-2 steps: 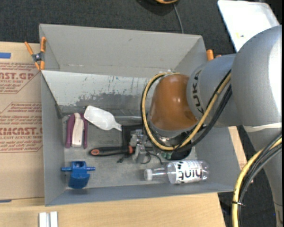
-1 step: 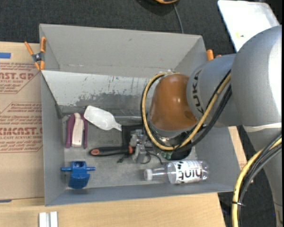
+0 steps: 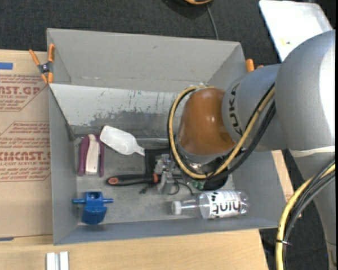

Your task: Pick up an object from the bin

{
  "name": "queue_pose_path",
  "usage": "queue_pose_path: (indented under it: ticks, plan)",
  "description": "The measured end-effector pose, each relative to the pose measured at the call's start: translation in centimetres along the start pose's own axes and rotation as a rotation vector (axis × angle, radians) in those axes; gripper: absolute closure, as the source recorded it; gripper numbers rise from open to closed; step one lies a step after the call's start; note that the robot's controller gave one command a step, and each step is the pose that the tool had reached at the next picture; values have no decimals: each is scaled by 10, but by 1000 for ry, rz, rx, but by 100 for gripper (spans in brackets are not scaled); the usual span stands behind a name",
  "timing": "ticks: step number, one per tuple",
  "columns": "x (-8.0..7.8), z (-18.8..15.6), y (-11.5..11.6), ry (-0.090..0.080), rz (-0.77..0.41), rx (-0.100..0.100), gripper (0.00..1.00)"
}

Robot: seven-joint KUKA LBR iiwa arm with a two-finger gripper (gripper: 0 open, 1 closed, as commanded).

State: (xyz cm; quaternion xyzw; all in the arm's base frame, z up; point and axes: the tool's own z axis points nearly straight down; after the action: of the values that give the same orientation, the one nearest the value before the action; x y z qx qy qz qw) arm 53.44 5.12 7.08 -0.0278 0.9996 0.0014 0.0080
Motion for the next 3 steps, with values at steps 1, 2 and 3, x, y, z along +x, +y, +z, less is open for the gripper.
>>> queue_pose_path:
  ticks: [1,2,3]
  plan:
    - [0,0,0,0,0,0,100]
    - [0,0,0,0,0,0,100]
    - [0,0,0,0,0,0,100]
